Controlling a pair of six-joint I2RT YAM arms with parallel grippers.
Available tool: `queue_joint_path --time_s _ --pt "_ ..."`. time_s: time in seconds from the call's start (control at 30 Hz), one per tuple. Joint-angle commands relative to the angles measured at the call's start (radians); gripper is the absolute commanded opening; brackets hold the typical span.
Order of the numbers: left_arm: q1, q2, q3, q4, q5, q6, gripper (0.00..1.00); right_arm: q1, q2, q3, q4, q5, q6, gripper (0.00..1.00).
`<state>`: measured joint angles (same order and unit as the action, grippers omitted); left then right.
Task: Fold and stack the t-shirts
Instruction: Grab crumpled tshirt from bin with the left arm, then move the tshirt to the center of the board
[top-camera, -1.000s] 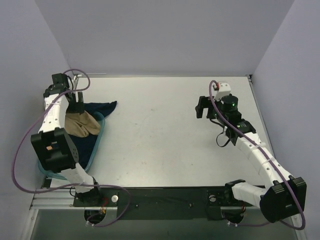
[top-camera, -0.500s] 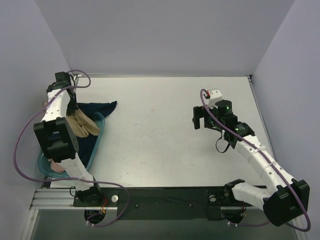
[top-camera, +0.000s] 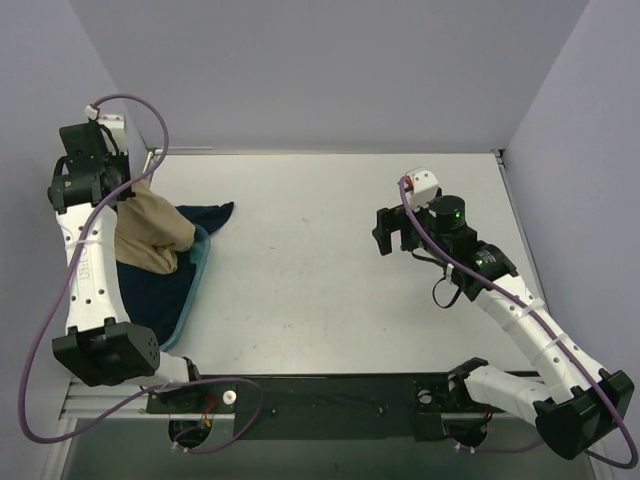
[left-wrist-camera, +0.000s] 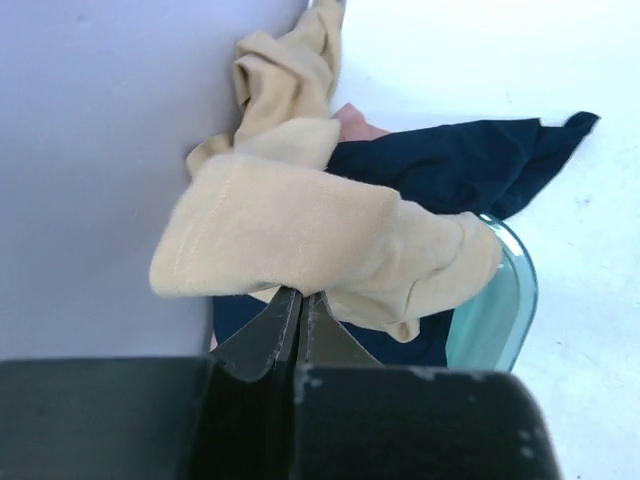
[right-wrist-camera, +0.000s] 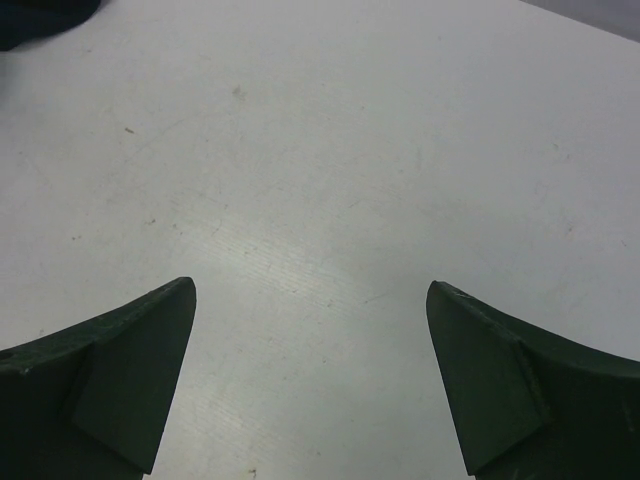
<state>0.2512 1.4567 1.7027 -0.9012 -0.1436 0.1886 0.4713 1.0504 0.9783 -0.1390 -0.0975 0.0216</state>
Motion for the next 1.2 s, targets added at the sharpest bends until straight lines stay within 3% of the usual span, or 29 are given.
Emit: queue_joint_path --time_s 0.0,0.13,0.23,0.33,0.47,0.57,0.63,0.7,0.83,1.03,1.1,1.13,1.17 --pt "-0.102 -0.014 0.037 -0.033 0.068 0.043 0.00 0.032 -0.023 0.054 -0.001 -0.013 -0.014 0.93" --pt "-0.402 -0.038 0.197 -0.057 0.036 0.080 0.00 0.059 -0.052 0.074 0.044 -0.122 -0.040 0.94" --pt "-0.664 0.010 0.461 -0.119 0.036 0.120 0.00 0.122 -0.070 0.094 0.099 -0.259 -0.077 0.94" --pt "-0.809 0.088 0.624 -0.165 0.119 0.127 0.00 0.158 -0.053 0.147 0.110 -0.341 -0.095 0.95" --pt "-0.985 0.155 0.652 -0.133 0.144 0.153 0.00 0.144 -0.018 0.168 0.111 -0.369 -0.054 0.98" --pt "-1.030 0.246 0.658 -0.105 0.261 0.146 0.00 0.090 -0.032 0.137 0.114 -0.346 0.029 0.98" --pt "-1.037 0.310 0.669 -0.059 0.346 0.118 0.00 -0.047 -0.053 0.097 0.119 -0.413 0.105 0.98" --pt "-1.046 0.390 0.683 -0.027 0.375 0.107 0.00 -0.095 -0.073 0.059 0.096 -0.438 0.123 0.98" --pt "-1.050 0.559 0.754 0.016 0.443 0.062 0.00 -0.102 -0.066 -0.055 0.069 -0.397 0.115 0.98" --pt "-1.043 0.766 0.792 0.056 0.400 0.048 0.00 -0.134 -0.015 -0.162 0.026 -0.262 0.186 0.96" --pt "-1.037 0.817 0.793 0.050 0.398 0.055 0.31 -0.143 0.016 -0.182 0.012 -0.211 0.213 0.95" --pt "-1.032 0.832 0.792 0.042 0.386 0.054 0.62 -0.143 0.054 -0.184 -0.006 -0.158 0.224 0.95" --pt "-1.027 0.837 0.790 0.039 0.378 0.046 0.72 -0.143 0.101 -0.184 -0.016 -0.131 0.238 0.95"
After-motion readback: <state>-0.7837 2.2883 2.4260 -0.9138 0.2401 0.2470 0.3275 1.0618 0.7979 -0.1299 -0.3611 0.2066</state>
